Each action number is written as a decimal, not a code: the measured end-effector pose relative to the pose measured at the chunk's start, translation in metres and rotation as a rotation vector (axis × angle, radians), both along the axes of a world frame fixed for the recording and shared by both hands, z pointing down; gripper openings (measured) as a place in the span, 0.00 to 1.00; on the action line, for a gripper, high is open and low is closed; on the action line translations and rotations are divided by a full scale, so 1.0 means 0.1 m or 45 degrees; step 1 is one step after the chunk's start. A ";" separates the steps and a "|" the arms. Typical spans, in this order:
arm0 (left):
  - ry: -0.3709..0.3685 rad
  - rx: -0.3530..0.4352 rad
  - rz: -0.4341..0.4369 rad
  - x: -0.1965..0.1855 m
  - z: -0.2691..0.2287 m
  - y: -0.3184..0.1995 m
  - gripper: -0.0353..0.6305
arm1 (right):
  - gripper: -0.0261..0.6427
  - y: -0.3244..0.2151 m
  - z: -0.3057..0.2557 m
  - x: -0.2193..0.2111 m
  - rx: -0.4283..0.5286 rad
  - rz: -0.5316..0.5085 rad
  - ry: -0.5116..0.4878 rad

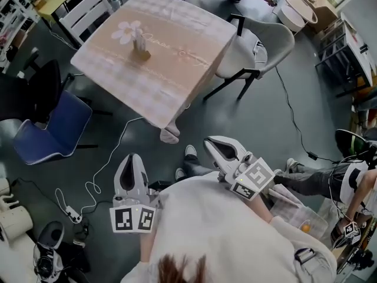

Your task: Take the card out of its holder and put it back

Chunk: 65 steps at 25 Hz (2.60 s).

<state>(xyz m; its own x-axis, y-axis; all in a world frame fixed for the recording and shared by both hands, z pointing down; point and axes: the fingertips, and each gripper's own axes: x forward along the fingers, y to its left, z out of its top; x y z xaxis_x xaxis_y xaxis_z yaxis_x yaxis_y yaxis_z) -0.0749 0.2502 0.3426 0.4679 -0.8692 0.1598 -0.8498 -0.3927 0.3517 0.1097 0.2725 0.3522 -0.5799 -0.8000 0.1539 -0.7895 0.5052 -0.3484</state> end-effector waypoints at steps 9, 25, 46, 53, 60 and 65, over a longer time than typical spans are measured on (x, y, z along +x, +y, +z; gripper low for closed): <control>-0.009 -0.031 -0.029 0.28 0.08 -0.39 0.05 | 0.04 -0.50 -0.01 0.34 0.029 0.007 0.009; -0.012 -0.031 -0.045 0.54 0.15 -0.76 0.05 | 0.03 -0.91 0.09 0.73 -0.003 0.031 0.001; -0.001 -0.016 0.036 -0.11 -0.02 -2.03 0.05 | 0.04 -1.95 -0.03 0.08 -0.020 0.121 0.070; 0.017 -0.036 0.093 -0.27 0.13 -2.27 0.05 | 0.04 -2.12 0.08 -0.16 -0.040 0.143 0.106; 0.033 -0.085 0.142 -0.29 0.28 -2.39 0.05 | 0.04 -2.10 0.17 -0.22 -0.115 0.166 0.127; 0.061 -0.132 0.152 -0.16 0.38 -2.39 0.05 | 0.04 -2.13 0.17 -0.10 -0.133 0.184 0.133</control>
<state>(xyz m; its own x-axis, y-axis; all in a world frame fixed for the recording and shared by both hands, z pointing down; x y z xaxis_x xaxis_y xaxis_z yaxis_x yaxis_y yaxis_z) -0.0905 0.0109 0.3804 0.5763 -0.7868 0.2208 -0.7804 -0.4498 0.4343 0.0995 0.0593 0.3697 -0.4366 -0.8503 0.2938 -0.8859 0.3493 -0.3053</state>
